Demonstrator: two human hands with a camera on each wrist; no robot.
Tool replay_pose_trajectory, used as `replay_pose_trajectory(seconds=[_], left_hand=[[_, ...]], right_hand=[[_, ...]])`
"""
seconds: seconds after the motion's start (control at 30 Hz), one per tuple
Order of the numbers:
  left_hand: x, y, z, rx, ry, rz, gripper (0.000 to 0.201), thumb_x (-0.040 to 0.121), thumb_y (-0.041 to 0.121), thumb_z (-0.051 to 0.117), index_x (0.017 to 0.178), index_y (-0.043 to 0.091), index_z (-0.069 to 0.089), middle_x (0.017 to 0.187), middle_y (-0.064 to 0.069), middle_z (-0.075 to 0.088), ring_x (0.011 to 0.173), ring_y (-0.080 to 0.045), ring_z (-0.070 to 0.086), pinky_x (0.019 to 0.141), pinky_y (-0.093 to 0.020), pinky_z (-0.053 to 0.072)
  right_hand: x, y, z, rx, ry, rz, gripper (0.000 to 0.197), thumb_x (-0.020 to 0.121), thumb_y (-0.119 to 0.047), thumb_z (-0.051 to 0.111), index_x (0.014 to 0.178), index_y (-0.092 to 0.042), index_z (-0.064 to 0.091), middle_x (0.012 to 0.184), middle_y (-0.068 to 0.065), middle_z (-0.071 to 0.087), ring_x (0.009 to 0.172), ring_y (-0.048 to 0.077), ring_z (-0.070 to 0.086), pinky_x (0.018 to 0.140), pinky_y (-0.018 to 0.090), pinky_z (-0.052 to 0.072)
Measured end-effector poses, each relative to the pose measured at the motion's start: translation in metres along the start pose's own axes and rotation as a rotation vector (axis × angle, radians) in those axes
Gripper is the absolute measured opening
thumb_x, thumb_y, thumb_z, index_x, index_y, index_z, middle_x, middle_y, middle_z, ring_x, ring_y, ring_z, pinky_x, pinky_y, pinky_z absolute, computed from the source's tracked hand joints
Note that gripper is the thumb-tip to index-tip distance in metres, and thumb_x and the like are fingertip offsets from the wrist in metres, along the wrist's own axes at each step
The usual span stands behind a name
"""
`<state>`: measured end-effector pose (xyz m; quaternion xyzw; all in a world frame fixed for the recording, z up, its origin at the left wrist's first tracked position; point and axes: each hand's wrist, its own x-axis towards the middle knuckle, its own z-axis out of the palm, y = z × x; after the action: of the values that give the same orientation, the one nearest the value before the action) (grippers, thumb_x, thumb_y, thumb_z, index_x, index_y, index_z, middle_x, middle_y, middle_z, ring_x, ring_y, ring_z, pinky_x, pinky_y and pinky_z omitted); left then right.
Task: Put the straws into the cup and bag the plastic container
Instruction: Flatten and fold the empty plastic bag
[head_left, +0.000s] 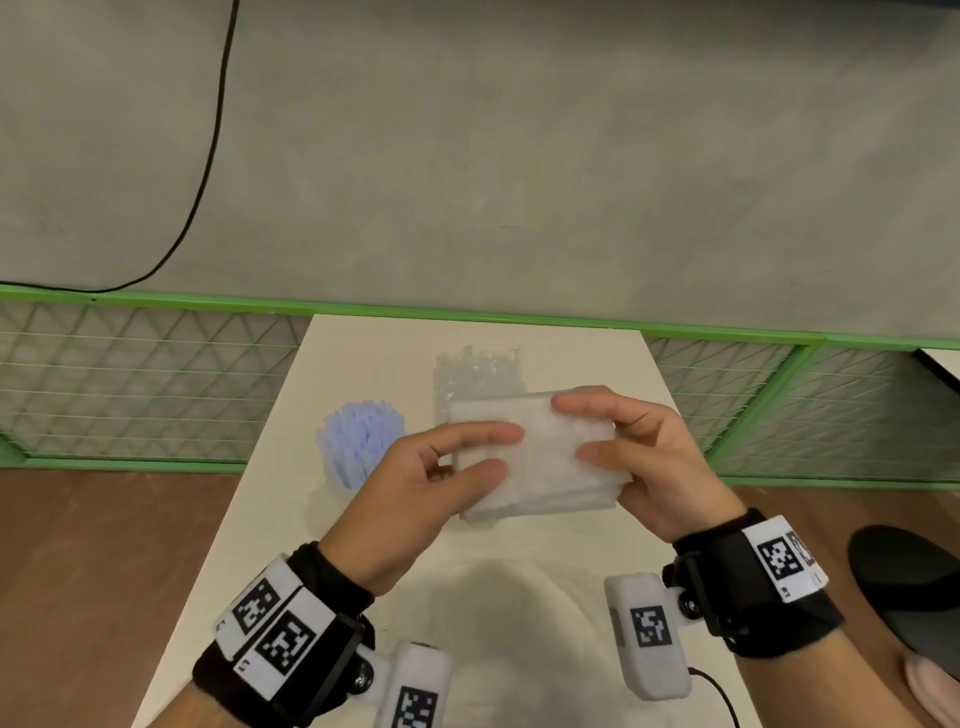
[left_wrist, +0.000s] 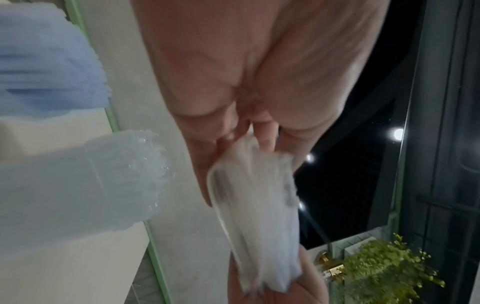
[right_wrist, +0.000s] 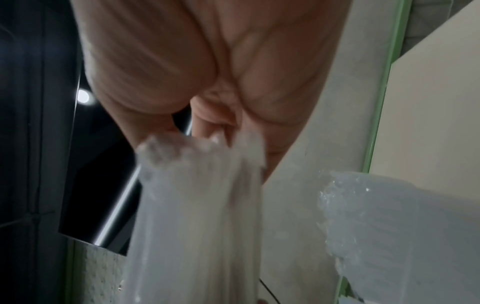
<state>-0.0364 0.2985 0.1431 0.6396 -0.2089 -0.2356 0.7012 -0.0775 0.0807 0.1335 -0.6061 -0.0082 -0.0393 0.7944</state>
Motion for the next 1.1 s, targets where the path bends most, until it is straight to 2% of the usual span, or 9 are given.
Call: replay_pose_trajectory(seconds=[0.1,0.2,0.3,0.43,0.6,0.67,0.8,0.97,1.1], left_hand=[[0.005,-0.007,0.001,0.133,0.109,0.05,0.036,0.079,0.005,0.076,0.108,0.027,0.072,0.102,0.008,0.069,0.069,-0.004,0.064,0.065,-0.021,0.054],[0.009,-0.012,0.003,0.358,0.153,0.123,0.049,0.073,0.014,0.083,0.112,0.039,0.069,0.112,0.018,0.062,0.084,-0.008,0.064,0.071,-0.029,0.055],[0.011,-0.013,0.012,0.328,0.13,0.149,0.058,0.068,0.018,0.087,0.119,0.037,0.066,0.118,0.018,0.06,0.105,-0.003,0.061,0.083,-0.029,0.056],[0.012,-0.013,0.015,0.247,0.114,0.131,0.059,0.065,0.018,0.086,0.118,0.037,0.067,0.121,0.015,0.061,0.106,-0.01,0.063,0.083,-0.038,0.058],[0.01,-0.014,0.014,0.064,0.061,0.059,0.065,0.066,0.002,0.085,0.116,0.04,0.067,0.122,0.003,0.066,0.101,-0.033,0.066,0.087,-0.053,0.056],[0.011,-0.016,0.01,0.032,0.023,0.037,0.063,0.069,-0.004,0.082,0.113,0.039,0.069,0.119,0.001,0.068,0.103,-0.031,0.067,0.089,-0.054,0.055],[0.013,-0.017,0.003,0.055,-0.086,-0.007,0.06,0.075,-0.005,0.076,0.12,0.033,0.067,0.122,0.006,0.068,0.11,-0.025,0.066,0.092,-0.044,0.055],[0.005,-0.037,-0.022,0.341,0.085,-0.033,0.057,0.074,0.003,0.079,0.115,0.04,0.068,0.111,0.016,0.069,0.089,-0.003,0.069,0.073,-0.023,0.058],[-0.017,-0.083,-0.06,0.79,0.186,-0.163,0.052,0.078,0.009,0.074,0.12,0.039,0.064,0.101,0.023,0.059,0.093,-0.004,0.058,0.085,-0.018,0.048]], right_hand=[[0.005,-0.003,0.002,-0.024,0.046,0.057,0.051,0.075,0.009,0.052,0.115,-0.017,0.069,0.106,0.005,0.067,0.09,0.019,0.064,0.068,0.027,0.053],[0.005,0.002,0.018,-0.184,0.236,0.143,0.045,0.084,-0.041,0.06,0.128,-0.041,0.051,0.114,-0.012,0.064,0.099,0.011,0.062,0.08,0.029,0.047],[0.005,0.016,0.036,-0.437,0.448,0.128,0.049,0.088,-0.064,0.053,0.127,-0.035,0.046,0.113,-0.016,0.059,0.099,0.0,0.059,0.079,0.024,0.048],[0.011,0.025,0.036,-0.654,0.577,0.051,0.048,0.087,-0.064,0.051,0.105,-0.02,0.054,0.089,-0.01,0.065,0.077,0.003,0.063,0.061,0.02,0.047],[0.013,0.027,0.036,-0.645,0.612,-0.074,0.043,0.087,-0.056,0.059,0.091,-0.014,0.05,0.076,-0.008,0.062,0.061,-0.001,0.059,0.054,0.022,0.049],[0.016,0.029,0.036,-0.629,0.585,-0.158,0.039,0.088,-0.05,0.061,0.085,-0.014,0.047,0.067,-0.011,0.058,0.054,-0.001,0.053,0.051,0.022,0.046],[0.019,0.037,0.038,-0.587,0.466,-0.229,0.038,0.09,-0.049,0.059,0.075,-0.018,0.044,0.056,-0.017,0.052,0.051,0.004,0.047,0.048,0.027,0.043],[0.016,0.067,0.022,-0.494,0.366,-0.063,0.024,0.101,-0.046,0.042,0.095,-0.023,0.048,0.072,-0.019,0.055,0.066,0.004,0.052,0.062,0.023,0.045],[-0.016,0.136,-0.005,-0.991,0.058,0.106,0.01,0.092,-0.026,0.058,0.099,-0.027,0.05,0.08,-0.004,0.056,0.067,0.011,0.05,0.07,0.035,0.048]])
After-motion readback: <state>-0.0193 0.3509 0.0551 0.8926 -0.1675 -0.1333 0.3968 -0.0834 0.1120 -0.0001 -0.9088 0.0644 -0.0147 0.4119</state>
